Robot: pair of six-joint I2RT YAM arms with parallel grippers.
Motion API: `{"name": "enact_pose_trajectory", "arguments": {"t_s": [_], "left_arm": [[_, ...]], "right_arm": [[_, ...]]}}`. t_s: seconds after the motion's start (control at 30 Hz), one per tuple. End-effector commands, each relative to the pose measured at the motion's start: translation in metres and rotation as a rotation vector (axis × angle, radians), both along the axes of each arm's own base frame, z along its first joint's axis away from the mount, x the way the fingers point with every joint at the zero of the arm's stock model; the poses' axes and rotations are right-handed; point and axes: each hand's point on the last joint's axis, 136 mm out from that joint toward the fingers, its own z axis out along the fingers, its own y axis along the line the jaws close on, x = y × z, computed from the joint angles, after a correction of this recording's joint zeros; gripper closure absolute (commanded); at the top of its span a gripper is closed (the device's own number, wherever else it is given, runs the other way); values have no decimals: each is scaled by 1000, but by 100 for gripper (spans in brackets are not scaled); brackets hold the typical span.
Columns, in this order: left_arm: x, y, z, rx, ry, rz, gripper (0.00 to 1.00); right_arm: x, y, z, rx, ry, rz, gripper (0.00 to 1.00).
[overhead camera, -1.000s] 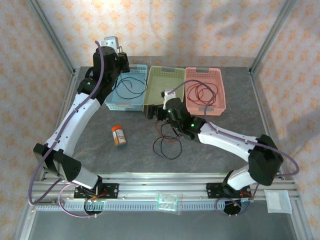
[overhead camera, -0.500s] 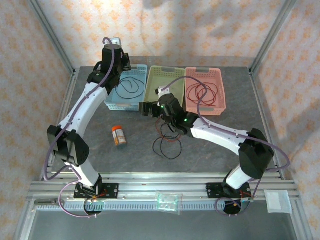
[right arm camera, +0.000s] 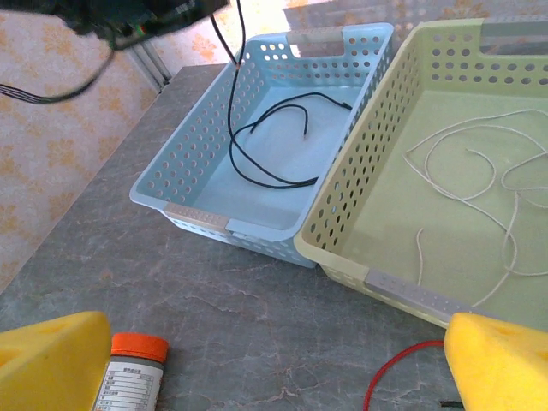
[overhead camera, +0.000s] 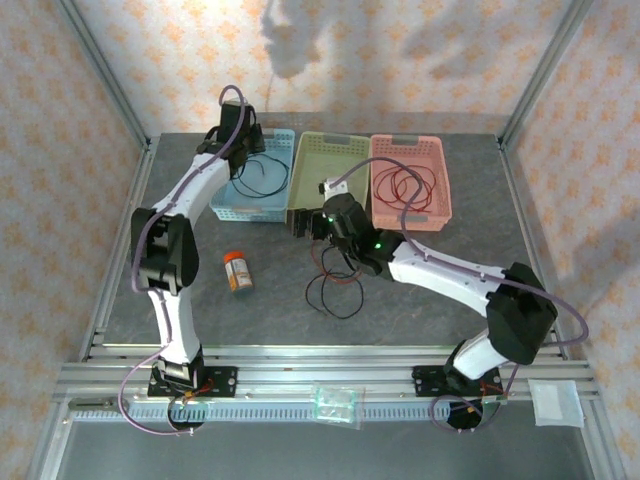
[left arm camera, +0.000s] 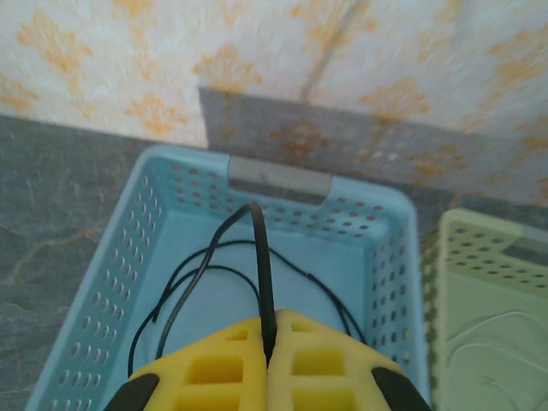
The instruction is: Untangle the cables
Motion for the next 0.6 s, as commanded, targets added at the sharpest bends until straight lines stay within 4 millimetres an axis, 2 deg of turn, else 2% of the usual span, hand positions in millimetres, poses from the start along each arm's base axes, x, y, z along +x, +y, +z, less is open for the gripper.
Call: {"name": "enact_pose_trajectory", "arguments": {"t_s": [0.0, 0.17, 0.27, 0.33, 0.43, 0.57], "left_arm": [[12, 1, -13, -55, 22, 6, 97], [25, 2, -48, -62, 91, 9, 73], [31, 1, -55, -56, 109, 2, 56], [32, 0, -54, -57, 111, -4, 47], [29, -4, -48, -72, 105, -23, 43], [12, -19, -25, -85, 61, -68, 38]], "right_arm": [[-2, -12, 3, -2, -6, -45, 0], [-3, -20, -1, -6, 0, -71, 0], [-4, -27, -5, -15, 2, -97, 0], [-4, -32, -10, -24, 7, -118, 0], [-3, -42, -21, -63, 34, -165, 0], [-5, -57, -35, -115, 76, -219, 1]]}}
